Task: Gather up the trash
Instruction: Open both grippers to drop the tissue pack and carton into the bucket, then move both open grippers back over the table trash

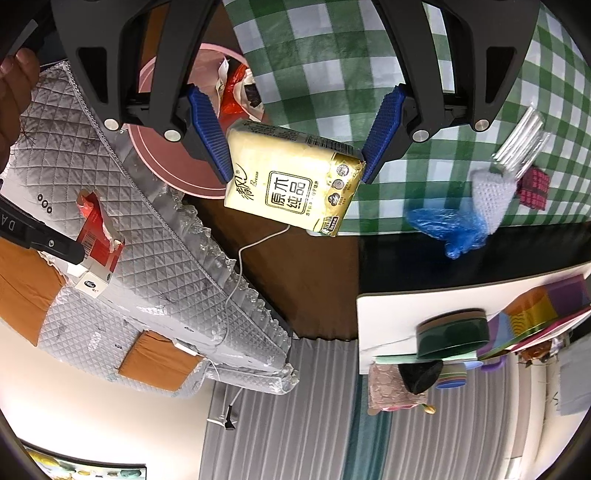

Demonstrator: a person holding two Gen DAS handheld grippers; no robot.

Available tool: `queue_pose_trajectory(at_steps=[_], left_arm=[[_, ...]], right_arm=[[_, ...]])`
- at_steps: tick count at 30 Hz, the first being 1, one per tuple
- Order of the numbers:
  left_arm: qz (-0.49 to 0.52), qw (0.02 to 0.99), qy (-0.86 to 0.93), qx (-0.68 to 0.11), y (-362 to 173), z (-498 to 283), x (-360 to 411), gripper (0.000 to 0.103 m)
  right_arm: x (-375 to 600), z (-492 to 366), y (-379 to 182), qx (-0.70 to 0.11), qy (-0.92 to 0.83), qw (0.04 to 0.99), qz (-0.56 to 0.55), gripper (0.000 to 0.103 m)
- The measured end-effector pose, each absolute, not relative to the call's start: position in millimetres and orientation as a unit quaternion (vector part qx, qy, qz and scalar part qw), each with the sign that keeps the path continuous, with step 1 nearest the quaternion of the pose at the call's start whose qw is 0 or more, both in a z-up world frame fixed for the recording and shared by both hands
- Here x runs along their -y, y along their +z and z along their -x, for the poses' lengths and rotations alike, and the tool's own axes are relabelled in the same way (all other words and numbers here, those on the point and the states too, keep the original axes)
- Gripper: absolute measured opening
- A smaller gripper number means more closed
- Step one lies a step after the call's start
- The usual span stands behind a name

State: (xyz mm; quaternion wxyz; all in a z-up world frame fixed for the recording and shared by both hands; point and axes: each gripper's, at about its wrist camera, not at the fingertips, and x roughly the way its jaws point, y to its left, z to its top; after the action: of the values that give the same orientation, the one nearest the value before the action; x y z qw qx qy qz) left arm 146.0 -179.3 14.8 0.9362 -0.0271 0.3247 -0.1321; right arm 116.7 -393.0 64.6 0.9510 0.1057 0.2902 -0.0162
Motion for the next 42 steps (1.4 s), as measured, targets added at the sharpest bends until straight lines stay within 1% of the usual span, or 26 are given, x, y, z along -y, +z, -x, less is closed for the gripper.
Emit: queue_pose_trajectory(at_steps=[24, 27, 29, 30, 31, 32, 42], left_arm=[[0.008, 0.919, -0.176, -0.352, -10.8, -166.9, 234.9, 0.068], [0.004, 0.913, -0.189, -0.362, -16.1, -168.8, 242.4, 0.070], [0.002, 0.910, -0.192, -0.367, -18.2, -169.6, 245.9, 0.071], [0.003, 0.910, -0.192, -0.368, -19.0, -169.3, 246.8, 0.071], [0.004, 0.910, -0.192, -0.368, -19.4, -169.3, 246.4, 0.071], [0.005, 0.909, -0.192, -0.369, -19.4, -169.6, 246.6, 0.071], [0.015, 0.914, -0.173, -0.367, -12.9, -167.4, 224.1, 0.071]], right_arm=[[417.4, -123.2, 50.8, -0.309, -0.045, 0.943, -0.114, 0.006], [418.0, -124.8, 49.1, -0.313, -0.043, 0.942, -0.114, 0.011], [418.2, -126.1, 47.5, -0.316, -0.043, 0.941, -0.113, 0.020], [418.2, -126.1, 47.1, -0.315, -0.045, 0.941, -0.113, 0.031], [418.3, -126.2, 47.3, -0.315, -0.047, 0.941, -0.113, 0.039], [418.6, -126.1, 47.4, -0.314, -0.049, 0.941, -0.114, 0.041], [419.6, -127.2, 48.6, -0.311, -0.047, 0.941, -0.123, 0.041]])
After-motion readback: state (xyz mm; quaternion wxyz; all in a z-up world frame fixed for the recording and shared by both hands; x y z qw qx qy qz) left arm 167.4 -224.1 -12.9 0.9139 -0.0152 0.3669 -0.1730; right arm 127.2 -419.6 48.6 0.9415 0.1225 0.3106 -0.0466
